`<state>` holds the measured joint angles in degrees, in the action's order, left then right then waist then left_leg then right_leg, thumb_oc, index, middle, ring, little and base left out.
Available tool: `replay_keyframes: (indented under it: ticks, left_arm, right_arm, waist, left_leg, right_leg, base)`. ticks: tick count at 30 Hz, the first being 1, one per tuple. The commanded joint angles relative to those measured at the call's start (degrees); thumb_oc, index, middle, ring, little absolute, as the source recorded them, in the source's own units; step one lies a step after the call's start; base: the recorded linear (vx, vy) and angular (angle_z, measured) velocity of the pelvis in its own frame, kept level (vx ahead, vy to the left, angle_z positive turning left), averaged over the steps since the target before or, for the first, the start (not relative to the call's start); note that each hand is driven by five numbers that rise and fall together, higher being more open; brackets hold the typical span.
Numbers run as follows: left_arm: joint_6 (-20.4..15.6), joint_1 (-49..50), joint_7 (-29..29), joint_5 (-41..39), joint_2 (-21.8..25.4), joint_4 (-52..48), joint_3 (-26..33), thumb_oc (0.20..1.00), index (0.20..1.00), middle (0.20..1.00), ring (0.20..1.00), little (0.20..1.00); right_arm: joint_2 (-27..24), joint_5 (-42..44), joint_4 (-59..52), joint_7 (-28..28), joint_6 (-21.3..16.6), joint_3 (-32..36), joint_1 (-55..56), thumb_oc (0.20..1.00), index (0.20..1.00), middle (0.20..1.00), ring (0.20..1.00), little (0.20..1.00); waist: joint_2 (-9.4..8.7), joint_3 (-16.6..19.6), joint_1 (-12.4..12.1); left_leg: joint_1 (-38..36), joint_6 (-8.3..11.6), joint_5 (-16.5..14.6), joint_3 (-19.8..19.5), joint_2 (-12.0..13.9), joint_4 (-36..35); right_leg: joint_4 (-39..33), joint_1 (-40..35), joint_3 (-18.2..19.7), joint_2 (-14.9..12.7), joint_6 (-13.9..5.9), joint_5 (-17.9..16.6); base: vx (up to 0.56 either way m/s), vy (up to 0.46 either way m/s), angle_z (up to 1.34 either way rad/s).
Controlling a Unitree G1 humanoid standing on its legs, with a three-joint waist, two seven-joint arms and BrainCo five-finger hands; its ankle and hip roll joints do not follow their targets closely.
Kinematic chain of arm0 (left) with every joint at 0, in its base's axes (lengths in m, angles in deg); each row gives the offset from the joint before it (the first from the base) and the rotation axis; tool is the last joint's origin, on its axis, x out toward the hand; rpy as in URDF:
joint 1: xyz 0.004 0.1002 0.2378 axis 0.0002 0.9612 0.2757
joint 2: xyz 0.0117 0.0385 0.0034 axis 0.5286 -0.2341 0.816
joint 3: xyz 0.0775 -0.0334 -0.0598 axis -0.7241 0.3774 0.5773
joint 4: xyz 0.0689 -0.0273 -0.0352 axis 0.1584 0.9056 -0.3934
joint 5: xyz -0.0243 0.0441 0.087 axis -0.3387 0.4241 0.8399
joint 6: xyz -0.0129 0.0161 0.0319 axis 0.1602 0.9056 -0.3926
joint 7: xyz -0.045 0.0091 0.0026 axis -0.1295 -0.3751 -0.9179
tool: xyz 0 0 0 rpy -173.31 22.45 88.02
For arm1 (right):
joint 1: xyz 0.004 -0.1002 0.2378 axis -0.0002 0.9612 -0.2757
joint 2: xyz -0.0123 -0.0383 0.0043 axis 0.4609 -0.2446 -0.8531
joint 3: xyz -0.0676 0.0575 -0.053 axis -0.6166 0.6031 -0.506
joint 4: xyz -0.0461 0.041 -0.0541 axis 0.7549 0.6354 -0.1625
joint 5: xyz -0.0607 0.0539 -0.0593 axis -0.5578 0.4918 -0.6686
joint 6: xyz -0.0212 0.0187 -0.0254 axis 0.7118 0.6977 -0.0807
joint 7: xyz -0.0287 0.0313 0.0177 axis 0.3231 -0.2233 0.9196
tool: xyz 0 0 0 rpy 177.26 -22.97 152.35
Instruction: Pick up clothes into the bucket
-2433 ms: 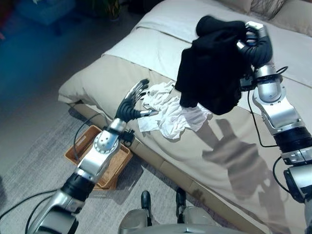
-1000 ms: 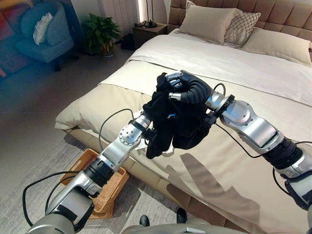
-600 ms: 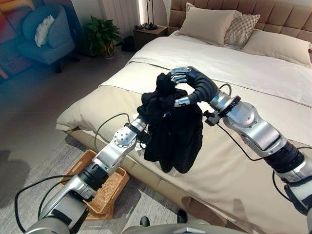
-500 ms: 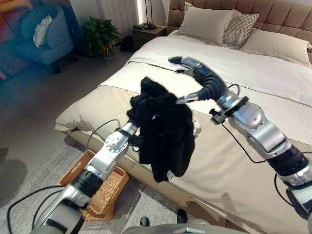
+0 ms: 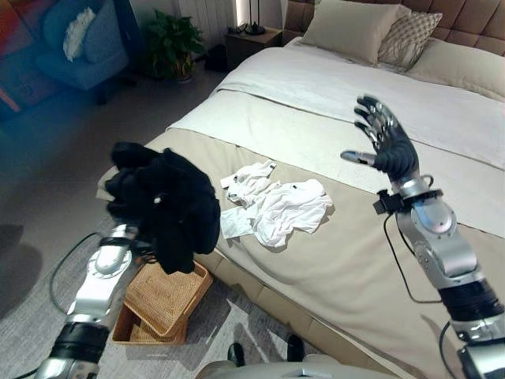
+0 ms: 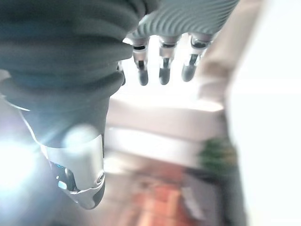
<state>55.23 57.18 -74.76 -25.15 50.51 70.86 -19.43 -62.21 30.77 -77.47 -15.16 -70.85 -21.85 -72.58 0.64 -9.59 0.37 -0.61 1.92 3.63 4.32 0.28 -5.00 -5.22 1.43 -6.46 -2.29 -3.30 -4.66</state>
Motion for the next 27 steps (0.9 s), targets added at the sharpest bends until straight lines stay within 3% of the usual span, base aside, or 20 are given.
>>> replay_keyframes:
  ticks: [1, 9, 13, 27]
  left_arm:
    - [-6.58, -4.61, 3.67, 1.99, 5.70, 0.84, 5.67, 0.200, 0.200, 0.200, 0.200, 0.200]
    - [-7.12, -6.17, 6.94, 4.29, 9.30, 4.87, 8.68, 0.200, 0.200, 0.200, 0.200, 0.200]
    - [-6.73, -9.56, 11.45, 7.20, 11.37, 10.50, 7.79, 0.200, 0.200, 0.200, 0.200, 0.200]
    - [-5.77, -25.00, 18.64, 7.19, 17.80, 24.37, 0.02, 0.200, 0.200, 0.200, 0.200, 0.200]
  right_arm:
    - [2.69, -2.86, 1.73, 0.83, -2.43, 0.93, 0.33, 1.000, 1.000, 1.000, 1.000, 1.000]
    - [7.16, -10.89, 16.13, 3.20, -1.35, -0.39, 4.67, 1.000, 1.000, 1.000, 1.000, 1.000]
    - [8.14, -12.02, 20.77, 5.10, -2.02, -2.05, 4.23, 1.000, 1.000, 1.000, 1.000, 1.000]
    - [8.52, -7.54, 18.46, 8.72, -5.81, -5.50, 1.38, 1.000, 1.000, 1.000, 1.000, 1.000]
  waist:
    - [-1.66, -2.01, -0.97]
    - [-2.45, -6.45, -1.68]
    - [-5.00, -10.67, -1.81]
    - [-11.90, -18.19, 0.00]
  left_leg:
    - [3.08, -1.79, -3.12, -3.33, -3.17, 4.36]
    - [9.34, -1.85, -3.84, -4.43, -3.61, 9.33]
    - [16.03, -1.43, -5.93, -4.41, -3.14, 16.43]
    - [32.59, -0.94, -10.47, -4.56, -0.02, 30.95]
  right_leg:
    - [3.12, -0.46, -2.98, -5.43, -4.58, 1.07]
    - [4.52, 3.07, -3.85, -6.30, -4.72, 0.63]
    - [5.67, 7.04, -2.87, -6.46, -4.74, -0.25]
    - [5.71, 16.96, -0.40, -3.78, -4.61, -1.79]
  base:
    - [-0.06, 0.039, 0.11]
    - [-0.05, 0.034, 0.11]
    - [-0.07, 0.019, 0.04]
    - [-0.06, -0.007, -0.06]
